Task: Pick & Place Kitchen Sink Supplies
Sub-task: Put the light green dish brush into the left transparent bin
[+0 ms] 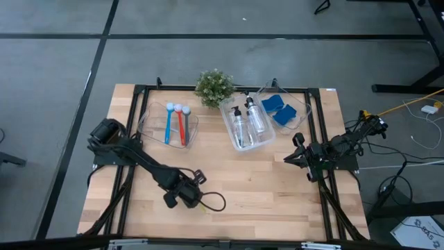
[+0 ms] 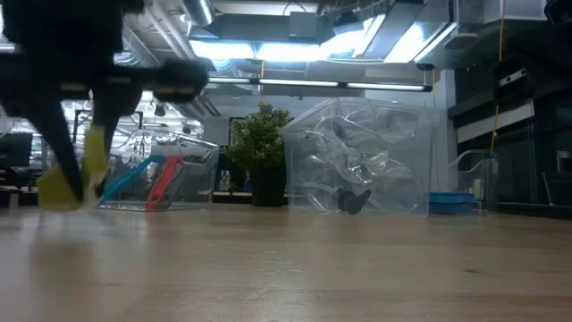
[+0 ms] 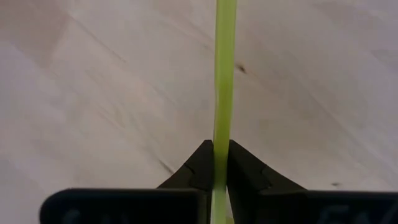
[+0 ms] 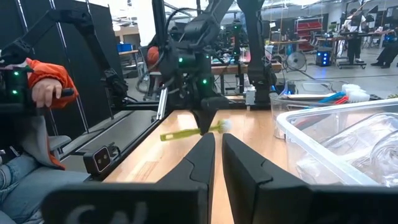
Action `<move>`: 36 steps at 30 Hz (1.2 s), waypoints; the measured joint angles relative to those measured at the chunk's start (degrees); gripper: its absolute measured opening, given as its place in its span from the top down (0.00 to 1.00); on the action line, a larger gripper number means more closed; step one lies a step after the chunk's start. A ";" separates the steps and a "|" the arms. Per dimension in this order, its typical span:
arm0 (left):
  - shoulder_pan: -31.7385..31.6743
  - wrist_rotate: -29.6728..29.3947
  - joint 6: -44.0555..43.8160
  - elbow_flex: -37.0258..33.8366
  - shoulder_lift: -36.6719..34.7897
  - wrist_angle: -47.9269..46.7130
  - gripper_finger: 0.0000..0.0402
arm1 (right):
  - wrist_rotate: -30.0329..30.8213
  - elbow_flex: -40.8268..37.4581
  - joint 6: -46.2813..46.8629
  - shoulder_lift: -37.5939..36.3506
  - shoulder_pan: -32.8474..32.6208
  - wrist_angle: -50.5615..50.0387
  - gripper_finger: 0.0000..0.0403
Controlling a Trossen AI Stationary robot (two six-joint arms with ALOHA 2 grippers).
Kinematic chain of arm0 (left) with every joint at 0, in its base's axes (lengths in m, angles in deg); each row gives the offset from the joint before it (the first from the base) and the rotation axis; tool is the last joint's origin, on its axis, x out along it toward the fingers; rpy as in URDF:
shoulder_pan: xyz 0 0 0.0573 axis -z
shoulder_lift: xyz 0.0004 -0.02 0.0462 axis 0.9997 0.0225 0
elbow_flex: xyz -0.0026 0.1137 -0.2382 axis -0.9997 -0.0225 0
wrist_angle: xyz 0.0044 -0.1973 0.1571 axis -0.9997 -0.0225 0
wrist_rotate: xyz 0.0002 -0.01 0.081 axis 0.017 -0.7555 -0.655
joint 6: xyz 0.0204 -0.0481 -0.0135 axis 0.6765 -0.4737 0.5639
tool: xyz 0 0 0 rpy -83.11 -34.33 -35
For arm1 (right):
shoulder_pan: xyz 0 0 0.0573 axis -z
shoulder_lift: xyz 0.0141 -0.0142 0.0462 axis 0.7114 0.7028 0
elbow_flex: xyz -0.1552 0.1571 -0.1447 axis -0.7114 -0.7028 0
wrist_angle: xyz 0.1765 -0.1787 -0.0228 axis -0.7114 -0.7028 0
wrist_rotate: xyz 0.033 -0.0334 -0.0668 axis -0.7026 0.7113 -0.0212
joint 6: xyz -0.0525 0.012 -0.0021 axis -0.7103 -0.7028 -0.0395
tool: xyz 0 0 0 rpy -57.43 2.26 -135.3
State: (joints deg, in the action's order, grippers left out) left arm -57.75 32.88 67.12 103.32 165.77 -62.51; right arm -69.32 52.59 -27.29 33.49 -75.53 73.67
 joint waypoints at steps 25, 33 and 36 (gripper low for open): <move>3.76 -6.05 -27.04 0.09 -5.03 -1.61 0.68 | 0.00 0.00 -0.01 -0.01 0.00 0.01 0.92; 3.60 -10.79 -66.83 0.11 -11.24 -2.97 0.65 | 0.00 0.00 -0.01 -0.01 -0.01 0.02 0.92; 3.10 -10.81 -82.62 0.11 -11.32 -3.12 0.65 | 0.00 -0.01 0.00 -0.02 0.00 0.02 0.92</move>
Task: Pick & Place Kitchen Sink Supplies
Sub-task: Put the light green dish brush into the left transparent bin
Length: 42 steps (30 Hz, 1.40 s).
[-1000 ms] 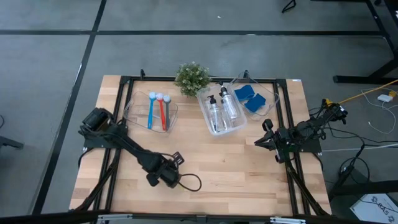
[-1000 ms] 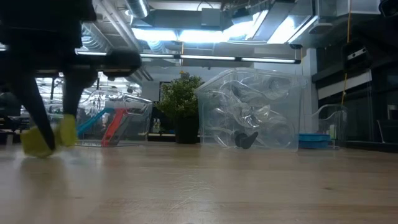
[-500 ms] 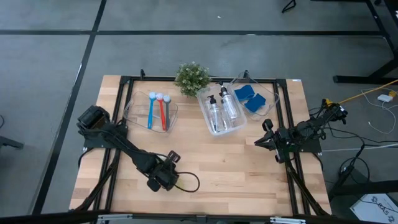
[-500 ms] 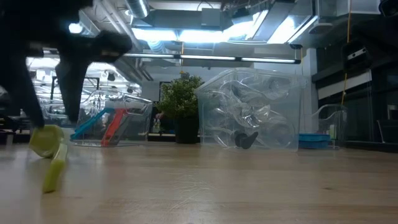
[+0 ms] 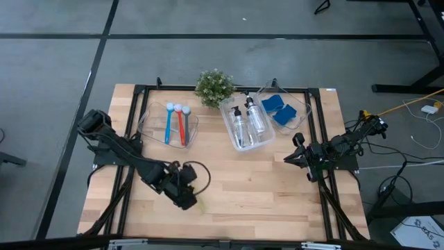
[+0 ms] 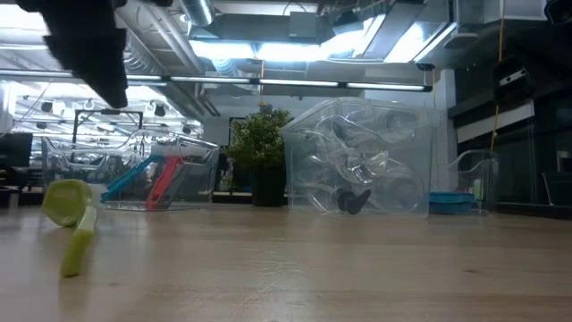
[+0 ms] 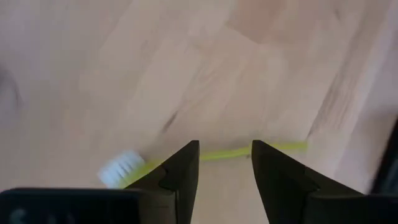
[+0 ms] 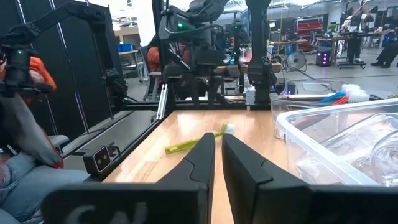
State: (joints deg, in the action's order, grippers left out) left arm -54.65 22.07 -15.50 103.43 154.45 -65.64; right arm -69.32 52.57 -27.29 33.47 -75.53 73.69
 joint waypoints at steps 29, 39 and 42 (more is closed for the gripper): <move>-1.55 -10.54 -25.02 0.02 0.44 18.91 0.65 | 0.00 0.01 0.00 0.02 -0.01 -0.02 0.92; -3.92 -9.13 -28.56 0.02 0.44 17.47 0.65 | 0.00 0.01 -0.02 0.02 0.00 -0.02 0.92; -5.35 -6.20 -35.60 0.02 0.44 17.03 0.65 | -0.01 0.01 0.00 0.01 0.00 -0.01 0.92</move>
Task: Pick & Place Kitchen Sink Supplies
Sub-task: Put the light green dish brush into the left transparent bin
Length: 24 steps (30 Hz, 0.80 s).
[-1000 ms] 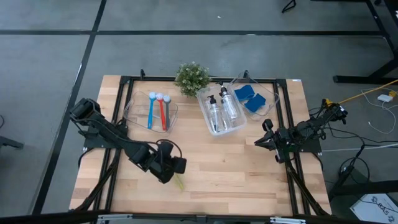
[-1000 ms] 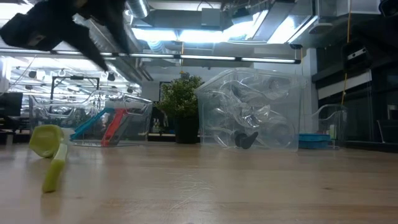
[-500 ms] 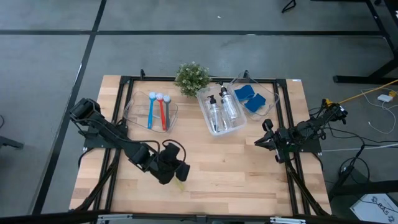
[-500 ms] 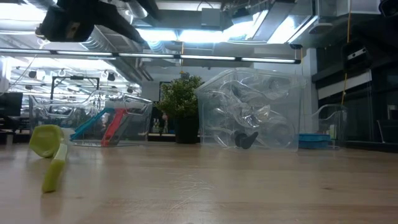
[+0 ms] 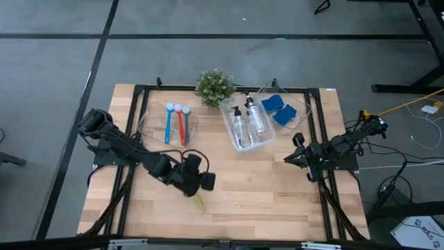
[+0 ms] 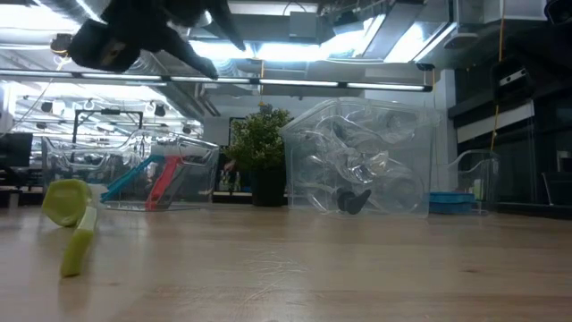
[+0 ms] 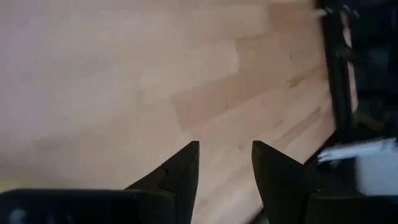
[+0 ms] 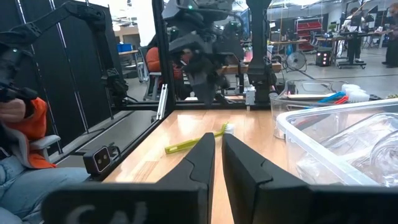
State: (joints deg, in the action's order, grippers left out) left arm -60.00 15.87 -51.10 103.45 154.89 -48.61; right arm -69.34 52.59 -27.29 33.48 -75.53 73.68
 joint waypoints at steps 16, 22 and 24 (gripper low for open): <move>-7.14 23.86 -25.58 2.50 2.17 -2.49 0.65 | 0.00 -0.02 -0.02 -0.01 -0.01 0.00 0.92; -7.18 24.99 -27.81 4.85 4.26 -4.93 0.65 | 0.01 -0.02 0.00 0.01 0.01 -0.03 0.92; -7.37 26.19 -29.73 4.85 4.56 -5.38 0.65 | 0.01 0.00 0.00 0.01 -0.01 0.03 0.92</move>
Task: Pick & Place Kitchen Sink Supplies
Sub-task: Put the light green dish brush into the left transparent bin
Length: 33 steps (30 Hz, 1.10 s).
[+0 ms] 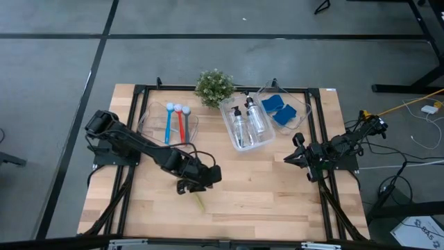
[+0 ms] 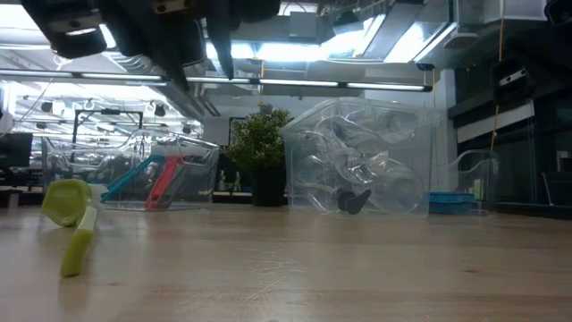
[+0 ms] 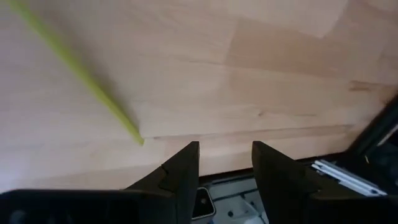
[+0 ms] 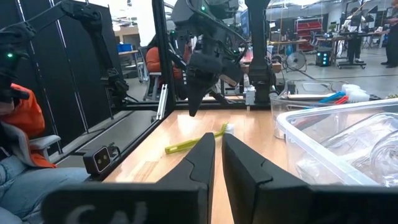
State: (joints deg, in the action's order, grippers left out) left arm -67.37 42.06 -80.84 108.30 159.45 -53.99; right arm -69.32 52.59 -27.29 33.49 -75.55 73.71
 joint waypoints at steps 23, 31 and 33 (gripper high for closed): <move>1.89 6.63 -15.21 -0.04 5.73 -13.24 0.65 | 0.00 -0.01 0.00 0.00 0.00 0.04 0.92; 1.88 7.12 -17.79 -0.06 8.62 -15.52 0.65 | 0.00 0.00 0.00 0.00 0.02 0.05 0.92; 1.88 6.92 -17.89 -0.05 8.86 -15.92 0.65 | 0.00 -0.01 0.00 0.00 0.01 0.04 0.92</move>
State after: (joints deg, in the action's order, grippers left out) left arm -65.49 48.98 -98.73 108.25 168.31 -69.91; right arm -69.32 52.57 -27.29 33.49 -75.53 73.76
